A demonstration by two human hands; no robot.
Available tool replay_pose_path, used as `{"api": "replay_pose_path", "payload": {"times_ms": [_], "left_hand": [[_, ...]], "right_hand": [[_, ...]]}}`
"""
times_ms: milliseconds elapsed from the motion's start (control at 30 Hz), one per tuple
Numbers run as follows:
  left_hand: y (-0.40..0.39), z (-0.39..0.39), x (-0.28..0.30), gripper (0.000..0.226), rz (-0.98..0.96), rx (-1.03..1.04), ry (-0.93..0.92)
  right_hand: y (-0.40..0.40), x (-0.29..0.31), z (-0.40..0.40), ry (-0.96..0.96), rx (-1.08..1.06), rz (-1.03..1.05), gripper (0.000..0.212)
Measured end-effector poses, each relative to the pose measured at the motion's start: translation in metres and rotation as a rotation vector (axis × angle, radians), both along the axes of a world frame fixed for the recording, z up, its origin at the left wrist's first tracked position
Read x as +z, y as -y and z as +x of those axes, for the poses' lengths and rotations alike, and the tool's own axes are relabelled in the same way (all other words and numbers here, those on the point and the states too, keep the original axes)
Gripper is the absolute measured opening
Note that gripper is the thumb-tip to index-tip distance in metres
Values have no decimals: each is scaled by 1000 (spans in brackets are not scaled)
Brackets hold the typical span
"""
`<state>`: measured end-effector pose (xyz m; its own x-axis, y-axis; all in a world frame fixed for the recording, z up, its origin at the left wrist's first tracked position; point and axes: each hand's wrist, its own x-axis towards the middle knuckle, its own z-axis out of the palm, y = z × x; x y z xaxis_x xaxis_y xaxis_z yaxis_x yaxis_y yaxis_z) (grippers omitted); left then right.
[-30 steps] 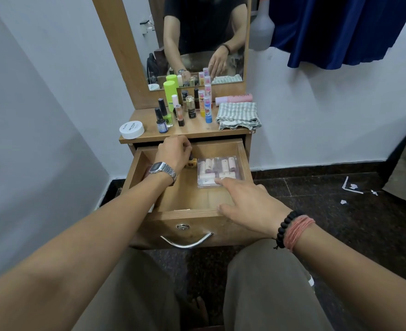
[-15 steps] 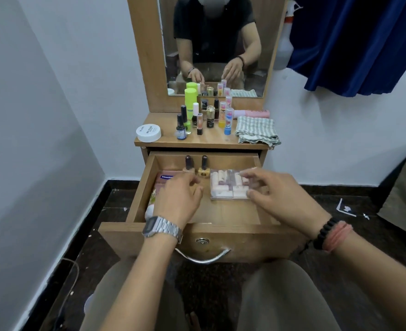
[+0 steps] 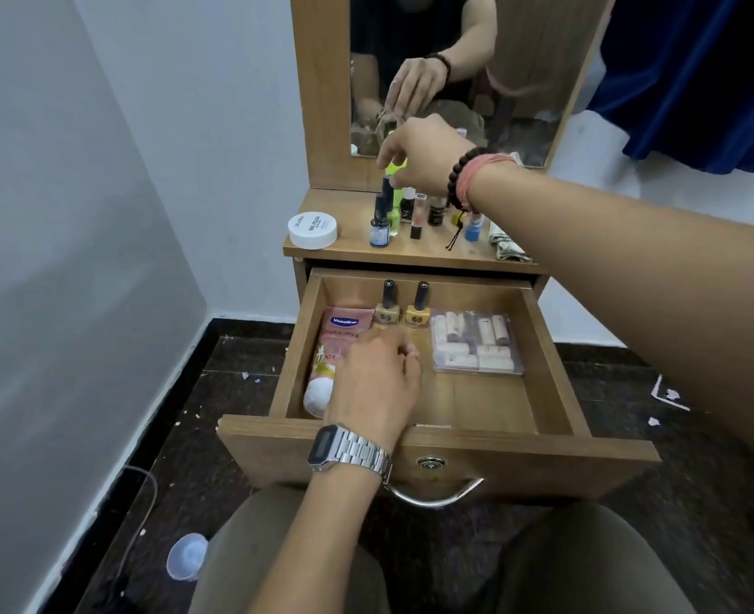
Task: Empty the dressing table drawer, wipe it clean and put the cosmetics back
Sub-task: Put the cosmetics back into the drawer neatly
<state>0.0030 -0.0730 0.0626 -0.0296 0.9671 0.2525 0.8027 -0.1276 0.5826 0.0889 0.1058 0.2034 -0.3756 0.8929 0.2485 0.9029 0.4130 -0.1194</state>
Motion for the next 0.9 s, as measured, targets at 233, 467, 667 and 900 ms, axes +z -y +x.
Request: {"api": "replay_pose_path", "payload": {"times_ms": [233,467,667,900], "left_hand": [[-1,1,-1,10,-22,9,44],[0,0,1,9,-27,30,67],[0,-1,2,9,-35,53,49],[3,0,4,9,-64,81,30]], "right_hand": [[-17,-8,-10,-21,-39,-32,15],[-22,-17,-13,-87,-77,9,11],[-13,9,4,-210,-87,165,14],[41,41,33,-369,-40,269,16]]}}
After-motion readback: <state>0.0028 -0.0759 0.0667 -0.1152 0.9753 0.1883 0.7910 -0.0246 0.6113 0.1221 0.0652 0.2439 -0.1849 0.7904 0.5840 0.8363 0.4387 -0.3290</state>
